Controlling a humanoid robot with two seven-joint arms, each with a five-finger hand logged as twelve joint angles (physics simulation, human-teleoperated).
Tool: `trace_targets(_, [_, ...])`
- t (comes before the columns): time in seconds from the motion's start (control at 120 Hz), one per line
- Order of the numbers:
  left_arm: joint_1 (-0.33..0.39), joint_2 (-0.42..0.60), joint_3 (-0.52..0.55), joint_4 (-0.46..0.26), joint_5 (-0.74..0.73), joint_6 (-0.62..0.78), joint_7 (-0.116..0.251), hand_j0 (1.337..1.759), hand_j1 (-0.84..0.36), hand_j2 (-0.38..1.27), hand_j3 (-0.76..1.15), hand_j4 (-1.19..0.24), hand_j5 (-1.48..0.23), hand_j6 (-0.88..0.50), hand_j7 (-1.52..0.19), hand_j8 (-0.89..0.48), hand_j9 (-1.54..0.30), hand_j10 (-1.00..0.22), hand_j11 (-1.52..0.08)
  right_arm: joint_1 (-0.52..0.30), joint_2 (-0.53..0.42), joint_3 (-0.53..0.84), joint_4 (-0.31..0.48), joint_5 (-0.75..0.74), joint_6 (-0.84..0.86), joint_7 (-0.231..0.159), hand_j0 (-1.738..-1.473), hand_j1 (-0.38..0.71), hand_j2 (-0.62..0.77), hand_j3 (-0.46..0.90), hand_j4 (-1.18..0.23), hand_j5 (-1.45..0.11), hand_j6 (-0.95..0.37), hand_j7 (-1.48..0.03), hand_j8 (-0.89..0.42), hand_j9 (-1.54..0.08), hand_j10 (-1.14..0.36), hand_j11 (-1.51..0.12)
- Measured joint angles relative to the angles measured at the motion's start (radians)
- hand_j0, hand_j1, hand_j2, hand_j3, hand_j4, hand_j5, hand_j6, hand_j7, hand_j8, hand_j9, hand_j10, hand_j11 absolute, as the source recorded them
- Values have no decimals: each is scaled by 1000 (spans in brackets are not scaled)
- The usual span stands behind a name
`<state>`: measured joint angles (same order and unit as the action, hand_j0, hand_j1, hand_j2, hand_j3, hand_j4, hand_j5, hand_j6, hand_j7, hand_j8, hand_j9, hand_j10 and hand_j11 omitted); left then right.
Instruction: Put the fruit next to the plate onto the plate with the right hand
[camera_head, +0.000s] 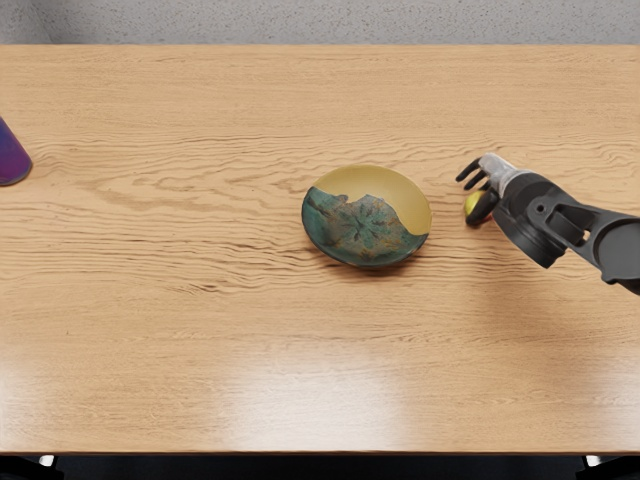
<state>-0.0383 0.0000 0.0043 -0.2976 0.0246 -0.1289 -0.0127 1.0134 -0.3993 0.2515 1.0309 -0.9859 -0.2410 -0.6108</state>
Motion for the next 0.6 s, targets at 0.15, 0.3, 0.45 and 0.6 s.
trace_targets(0.15, [0, 0, 0, 0, 0, 0, 0, 1658, 349, 0, 0, 0, 0, 0, 0, 0, 0, 0, 0, -1, 2, -1, 0, -2, -3, 0, -1657, 248, 15, 0, -535, -680, -533, -686, -464, -685, -452, -691])
trace_targets(0.3, [0, 0, 0, 0, 0, 0, 0, 1658, 349, 0, 0, 0, 0, 0, 0, 0, 0, 0, 0, -2, 6, 0, 0, -2, -1, 0, -1656, 283, 102, 0, -615, -760, -605, -778, -445, -771, -441, -787])
trace_targets(0.45, [0, 0, 0, 0, 0, 0, 0, 1658, 349, 0, 0, 0, 0, 0, 0, 0, 0, 0, 0, -1, 7, 2, 0, 16, 1, 0, -1654, 302, 167, 0, -683, -843, -668, -865, -430, -857, -444, -882])
trace_targets(0.6, [0, 0, 0, 0, 0, 0, 0, 1658, 349, 0, 0, 0, 0, 0, 0, 0, 0, 0, 0, 1, 0, 12, 1, 39, 2, -1, -1652, 274, 180, 0, -731, -927, -717, -938, -438, -940, -457, -962])
